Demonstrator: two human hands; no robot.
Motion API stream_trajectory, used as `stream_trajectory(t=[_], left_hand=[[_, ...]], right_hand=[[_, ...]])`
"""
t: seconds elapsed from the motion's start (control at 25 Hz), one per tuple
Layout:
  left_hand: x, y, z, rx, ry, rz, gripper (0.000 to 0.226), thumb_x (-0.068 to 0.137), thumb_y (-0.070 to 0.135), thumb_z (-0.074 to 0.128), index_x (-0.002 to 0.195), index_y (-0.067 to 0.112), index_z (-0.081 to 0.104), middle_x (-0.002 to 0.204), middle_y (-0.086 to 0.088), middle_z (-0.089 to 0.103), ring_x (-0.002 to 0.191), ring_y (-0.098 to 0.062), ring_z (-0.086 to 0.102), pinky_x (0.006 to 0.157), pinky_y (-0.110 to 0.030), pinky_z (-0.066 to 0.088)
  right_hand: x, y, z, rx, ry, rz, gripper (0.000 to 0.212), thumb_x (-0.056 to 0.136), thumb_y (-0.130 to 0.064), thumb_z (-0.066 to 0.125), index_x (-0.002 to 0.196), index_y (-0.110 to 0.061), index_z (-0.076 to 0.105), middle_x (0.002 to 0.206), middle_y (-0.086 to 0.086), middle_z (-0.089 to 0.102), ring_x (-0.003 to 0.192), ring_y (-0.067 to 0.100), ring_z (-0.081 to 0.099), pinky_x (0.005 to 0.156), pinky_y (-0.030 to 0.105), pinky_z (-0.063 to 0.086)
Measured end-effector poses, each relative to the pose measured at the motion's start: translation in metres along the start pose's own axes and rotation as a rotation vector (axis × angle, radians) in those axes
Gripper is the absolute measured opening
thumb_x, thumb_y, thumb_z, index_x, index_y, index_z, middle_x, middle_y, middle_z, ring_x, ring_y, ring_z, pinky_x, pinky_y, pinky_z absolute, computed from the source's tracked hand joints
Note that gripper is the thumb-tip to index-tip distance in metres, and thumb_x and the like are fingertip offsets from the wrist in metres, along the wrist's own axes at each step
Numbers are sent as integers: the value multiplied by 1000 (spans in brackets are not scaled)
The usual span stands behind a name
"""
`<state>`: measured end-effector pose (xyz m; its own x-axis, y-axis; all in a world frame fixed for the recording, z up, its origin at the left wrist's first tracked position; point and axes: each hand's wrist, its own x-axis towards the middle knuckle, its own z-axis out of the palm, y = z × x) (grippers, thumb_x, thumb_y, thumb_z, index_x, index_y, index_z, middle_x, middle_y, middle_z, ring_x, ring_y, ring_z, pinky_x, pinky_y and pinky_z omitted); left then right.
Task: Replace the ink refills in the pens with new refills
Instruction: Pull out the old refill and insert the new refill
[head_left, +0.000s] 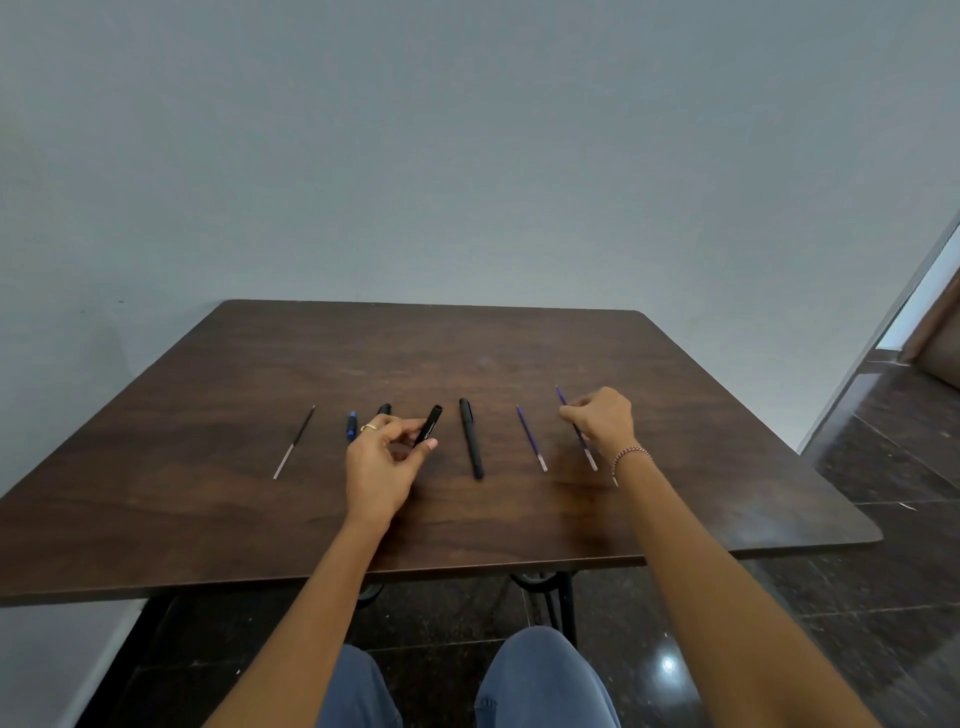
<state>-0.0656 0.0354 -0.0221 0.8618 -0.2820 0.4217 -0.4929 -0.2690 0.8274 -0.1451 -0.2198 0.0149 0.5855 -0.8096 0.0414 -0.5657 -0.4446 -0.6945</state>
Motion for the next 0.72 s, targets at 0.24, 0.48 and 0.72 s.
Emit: stream_trajectory(t=[0.24, 0.48, 0.72], left_hand=[[1, -2, 0, 7, 4, 3, 28, 75, 10, 77, 102, 15, 72, 96, 6, 64, 85, -11, 65, 78, -18, 51], [-1, -1, -1, 50, 46, 28, 27, 72, 10, 78, 98, 19, 73, 92, 13, 65, 84, -4, 64, 82, -22, 52], [0, -2, 1, 87, 67, 31, 24, 72, 10, 78, 94, 18, 74, 93, 11, 67, 84, -6, 65, 85, -26, 54]], right_hand=[[-34, -24, 17, 661, 186, -196, 21, 84, -4, 66, 104, -7, 71, 85, -1, 70, 75, 11, 62, 76, 19, 55], [-73, -30, 53, 1336, 134, -216, 17, 80, 1, 72, 93, -9, 66, 93, 0, 73, 85, 19, 69, 71, 27, 59], [-78, -29, 62, 1572, 119, -162, 19, 82, 6, 66, 94, -8, 62, 86, 6, 72, 80, 16, 72, 69, 26, 58]])
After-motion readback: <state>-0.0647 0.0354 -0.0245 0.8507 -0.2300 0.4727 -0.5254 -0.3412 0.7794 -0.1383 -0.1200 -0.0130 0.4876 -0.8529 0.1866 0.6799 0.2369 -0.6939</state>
